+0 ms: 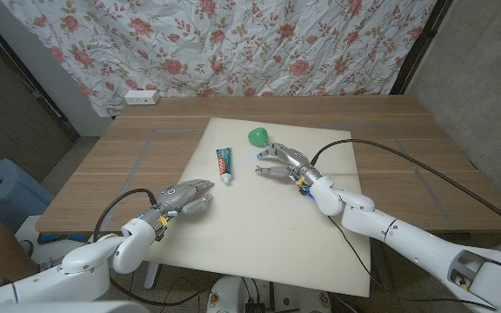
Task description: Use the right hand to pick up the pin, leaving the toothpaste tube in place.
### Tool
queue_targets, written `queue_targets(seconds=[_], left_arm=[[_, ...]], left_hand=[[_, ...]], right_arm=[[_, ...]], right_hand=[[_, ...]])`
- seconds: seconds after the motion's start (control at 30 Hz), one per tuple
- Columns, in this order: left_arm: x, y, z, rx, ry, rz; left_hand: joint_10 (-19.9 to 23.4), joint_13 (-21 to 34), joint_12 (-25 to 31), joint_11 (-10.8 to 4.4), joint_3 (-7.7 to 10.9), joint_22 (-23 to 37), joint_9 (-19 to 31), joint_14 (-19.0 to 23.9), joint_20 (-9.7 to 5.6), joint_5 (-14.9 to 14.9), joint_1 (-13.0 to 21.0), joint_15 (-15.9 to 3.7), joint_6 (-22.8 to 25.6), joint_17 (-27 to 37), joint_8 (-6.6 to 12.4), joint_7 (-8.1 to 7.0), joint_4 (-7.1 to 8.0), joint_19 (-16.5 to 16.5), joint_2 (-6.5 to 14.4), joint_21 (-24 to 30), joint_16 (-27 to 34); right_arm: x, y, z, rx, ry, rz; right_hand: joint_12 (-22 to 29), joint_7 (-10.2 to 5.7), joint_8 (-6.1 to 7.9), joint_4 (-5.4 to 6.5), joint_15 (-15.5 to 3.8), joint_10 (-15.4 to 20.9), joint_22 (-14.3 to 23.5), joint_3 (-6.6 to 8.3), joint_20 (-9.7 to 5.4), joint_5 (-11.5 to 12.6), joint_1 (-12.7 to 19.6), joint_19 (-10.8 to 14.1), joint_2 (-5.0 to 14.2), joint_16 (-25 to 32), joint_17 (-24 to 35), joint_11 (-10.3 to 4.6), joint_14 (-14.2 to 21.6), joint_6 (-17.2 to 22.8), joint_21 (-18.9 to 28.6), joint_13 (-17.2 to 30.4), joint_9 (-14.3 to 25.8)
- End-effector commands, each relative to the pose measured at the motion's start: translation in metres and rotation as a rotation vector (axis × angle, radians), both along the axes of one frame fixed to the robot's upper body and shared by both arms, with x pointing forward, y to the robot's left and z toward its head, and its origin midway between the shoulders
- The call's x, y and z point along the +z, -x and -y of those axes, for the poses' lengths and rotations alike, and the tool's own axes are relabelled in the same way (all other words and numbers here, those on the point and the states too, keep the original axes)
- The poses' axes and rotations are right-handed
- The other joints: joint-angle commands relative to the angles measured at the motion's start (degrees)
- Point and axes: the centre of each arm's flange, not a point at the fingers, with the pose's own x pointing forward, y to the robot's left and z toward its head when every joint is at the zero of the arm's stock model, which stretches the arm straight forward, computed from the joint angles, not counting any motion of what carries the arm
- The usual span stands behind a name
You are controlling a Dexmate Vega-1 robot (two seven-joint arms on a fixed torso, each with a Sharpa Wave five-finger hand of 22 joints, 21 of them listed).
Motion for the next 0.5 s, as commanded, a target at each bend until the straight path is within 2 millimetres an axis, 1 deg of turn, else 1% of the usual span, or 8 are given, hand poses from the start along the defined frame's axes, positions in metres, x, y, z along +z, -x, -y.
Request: queue_targets(seconds=[0.03, 0.07, 0.5], left_arm=[[0.0066, 0.0091, -0.0024, 0.003, 0.05, 0.08], [0.0067, 0.0094, -0.0025, 0.001, 0.054, 0.085], [0.008, 0.0118, -0.0033, -0.024, 0.13, 0.156]], left_hand=[[-0.2, 0.1, 0.0, -0.02, -0.04, 0.1, 0.1, 0.1, -6.34, 0.0, -0.4, -5.43, -0.2, 0.2, -0.35, -0.25, 0.56, 0.7, 4.4, 0.2, 0.1], [-0.3, 0.1, -0.1, -0.21, -0.06, 0.1, 0.1, 0.1, -6.39, 0.0, -0.5, -5.43, -0.2, 0.2, -0.37, -0.34, 0.62, 0.8, 4.4, 0.2, 0.1], [-0.3, 0.1, 0.0, -0.58, -0.48, 0.1, 0.1, 0.4, -6.57, 0.0, -1.0, -5.78, -0.3, 0.3, -0.37, -0.7, 1.29, 1.6, 4.1, 0.4, 0.2]], right_arm=[[-0.0005, 0.0029, -0.0039, 0.013, -0.009, -0.002], [-0.0005, 0.003, -0.004, 0.013, -0.008, -0.001], [0.0017, 0.0058, -0.0068, 0.011, -0.006, 0.009]], right_hand=[[0.3, -0.01, -0.28, 0.15, -0.17, 0.5, 0.2, -0.26, 0.02, 0.4, -0.9, -0.1, 0.04, 0.2, 0.1, 0.02, 0.4, 0.0, 0.1, 0.1, 0.0], [0.3, -0.01, -0.29, 0.15, -0.17, 0.5, 0.2, -0.27, 0.03, 0.4, -0.9, -0.1, 0.05, 0.2, 0.1, 0.06, 0.4, 0.0, 0.1, 0.1, 0.0], [0.3, -0.01, -0.51, 0.24, -0.17, 0.6, 0.2, -0.38, 0.05, 0.4, -1.5, -0.1, 0.27, 0.2, 0.2, 0.11, 0.4, -0.1, 0.1, 0.1, 0.0]])
